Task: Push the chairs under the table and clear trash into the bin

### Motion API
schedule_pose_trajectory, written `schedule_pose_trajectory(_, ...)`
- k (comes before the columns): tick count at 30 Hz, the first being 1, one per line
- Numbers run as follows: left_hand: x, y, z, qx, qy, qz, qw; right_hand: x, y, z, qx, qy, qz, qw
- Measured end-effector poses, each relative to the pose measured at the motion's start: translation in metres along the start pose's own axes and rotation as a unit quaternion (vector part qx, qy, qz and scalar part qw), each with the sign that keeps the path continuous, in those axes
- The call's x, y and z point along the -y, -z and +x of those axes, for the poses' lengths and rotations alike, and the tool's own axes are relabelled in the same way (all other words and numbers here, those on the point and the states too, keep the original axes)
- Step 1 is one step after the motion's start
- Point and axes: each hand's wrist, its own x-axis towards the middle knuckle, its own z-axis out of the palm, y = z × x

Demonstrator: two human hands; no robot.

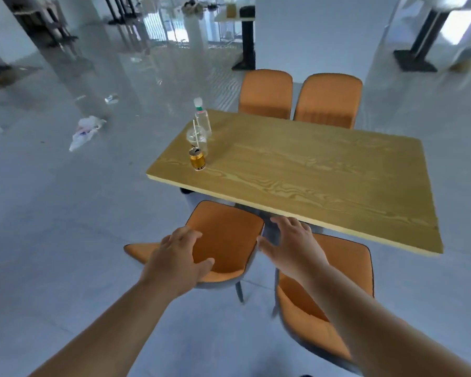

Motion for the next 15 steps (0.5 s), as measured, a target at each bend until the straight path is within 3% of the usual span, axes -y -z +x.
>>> schedule_pose_trajectory(6, 0.041, -0.023, 0.024, 0.096, -0.119, 0.033, 0.988, -0.001, -0.02, -0.073, -0.058, -0.101, -0.064, 0.991)
schedule_pose_trajectory(10, 0.074, -0.044, 0.034, 0.132, -0.155, 0.065, 0.977, -0.015, -0.054, -0.12, -0.01, -0.153, -0.14, 0.978)
schedule_pose_trajectory(15, 0.108, -0.102, 0.049, 0.18, -0.159, 0.165, 0.957, -0.078, -0.103, -0.142, 0.105, -0.209, -0.209, 0.949)
